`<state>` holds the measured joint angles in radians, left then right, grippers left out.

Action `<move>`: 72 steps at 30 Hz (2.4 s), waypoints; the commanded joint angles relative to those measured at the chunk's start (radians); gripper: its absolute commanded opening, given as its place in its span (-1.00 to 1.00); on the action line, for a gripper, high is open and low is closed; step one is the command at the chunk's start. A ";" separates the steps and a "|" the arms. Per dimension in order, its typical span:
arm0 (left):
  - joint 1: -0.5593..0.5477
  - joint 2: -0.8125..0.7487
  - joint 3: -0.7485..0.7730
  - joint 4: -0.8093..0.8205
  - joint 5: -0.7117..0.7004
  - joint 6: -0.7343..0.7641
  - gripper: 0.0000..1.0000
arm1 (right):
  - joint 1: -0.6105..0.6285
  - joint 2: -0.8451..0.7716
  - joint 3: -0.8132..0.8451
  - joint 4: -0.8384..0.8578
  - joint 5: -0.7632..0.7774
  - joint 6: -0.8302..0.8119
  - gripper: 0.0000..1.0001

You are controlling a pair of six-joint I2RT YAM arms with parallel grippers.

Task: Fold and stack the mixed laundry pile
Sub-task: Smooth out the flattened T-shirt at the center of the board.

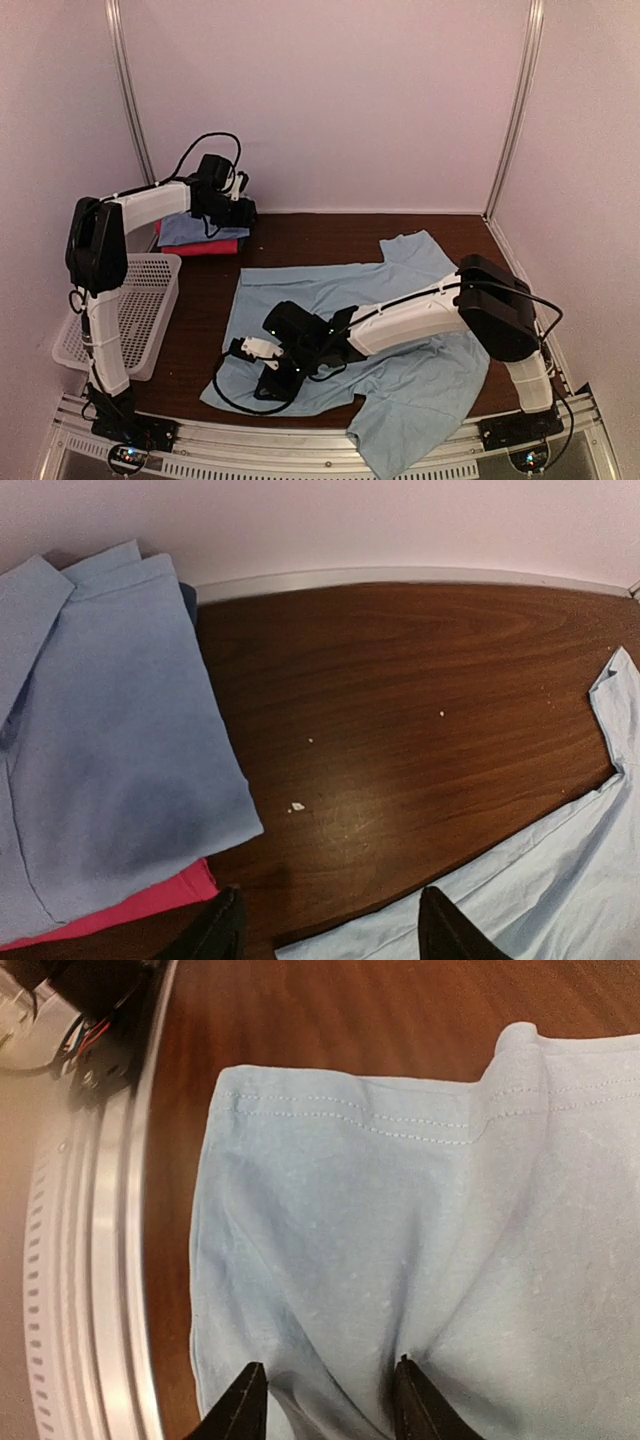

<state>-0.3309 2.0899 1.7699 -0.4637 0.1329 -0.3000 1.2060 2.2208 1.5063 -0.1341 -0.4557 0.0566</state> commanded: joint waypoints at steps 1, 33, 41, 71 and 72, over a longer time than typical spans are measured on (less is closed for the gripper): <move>-0.064 -0.088 -0.120 0.021 -0.030 0.033 0.16 | 0.034 -0.116 -0.111 -0.042 -0.059 0.035 -0.08; -0.100 -0.163 -0.597 0.154 -0.153 -0.279 -0.29 | -0.189 -0.449 -0.589 0.033 0.237 0.233 -0.03; -0.080 -0.157 -0.545 0.192 -0.170 -0.263 -0.97 | -0.187 -0.443 -0.633 0.030 0.215 0.243 -0.06; -0.079 -0.110 -0.285 0.148 -0.034 0.018 0.14 | -0.629 -0.665 -0.436 -0.073 0.267 0.167 0.09; -0.091 -0.086 -0.264 0.135 -0.032 0.021 0.14 | -0.661 -0.641 -0.410 -0.079 0.295 0.160 0.08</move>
<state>-0.3717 1.9343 1.4487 -0.3138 0.0345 -0.3637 0.6636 1.5146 1.0504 -0.1673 -0.2859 0.2535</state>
